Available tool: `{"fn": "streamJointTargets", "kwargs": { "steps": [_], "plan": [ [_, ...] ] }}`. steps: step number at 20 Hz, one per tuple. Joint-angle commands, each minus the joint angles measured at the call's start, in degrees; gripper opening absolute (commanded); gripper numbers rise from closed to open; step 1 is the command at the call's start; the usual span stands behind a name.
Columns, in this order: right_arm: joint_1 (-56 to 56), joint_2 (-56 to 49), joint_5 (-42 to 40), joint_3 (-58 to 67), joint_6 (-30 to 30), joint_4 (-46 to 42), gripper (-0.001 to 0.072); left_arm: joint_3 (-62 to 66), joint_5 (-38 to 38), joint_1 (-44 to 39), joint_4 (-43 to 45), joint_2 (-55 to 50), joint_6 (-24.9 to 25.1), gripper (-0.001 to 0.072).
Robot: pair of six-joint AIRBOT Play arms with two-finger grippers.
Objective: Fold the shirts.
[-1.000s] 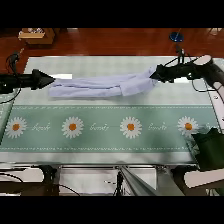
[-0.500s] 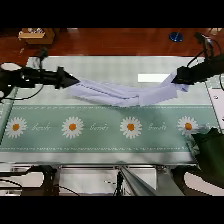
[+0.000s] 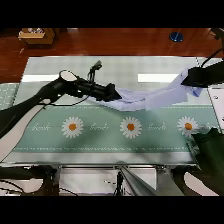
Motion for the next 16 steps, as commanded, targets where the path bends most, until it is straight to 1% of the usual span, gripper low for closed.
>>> {"fn": "streamJointTargets", "kwargs": {
  "steps": [1,4,7,10,13,16],
  "plan": [
    [0.07,3.50,1.51,0.02,1.31,0.13,0.0024,0.04,3.65,-5.05,-5.16,-3.34,-0.28,0.0027],
    [0.07,5.99,1.62,0.02,2.67,1.51,0.0024,0.04,6.99,-8.72,-8.20,-5.53,-0.11,0.0027],
    [0.07,8.31,1.68,0.02,3.76,3.30,0.0024,0.15,9.18,-12.41,-13.03,-8.09,-0.07,0.0027],
    [0.07,10.05,2.21,0.02,4.20,3.48,0.0024,2.54,9.68,-16.13,-18.14,-11.08,0.74,0.0027],
    [0.07,10.19,4.31,0.02,4.20,3.32,0.0024,7.50,9.77,-18.99,-18.80,-14.80,0.68,0.0026],
    [0.04,10.19,6.16,0.02,4.11,2.38,0.0024,9.51,8.44,-17.16,-18.78,-16.15,0.74,0.0025]
  ]
}}
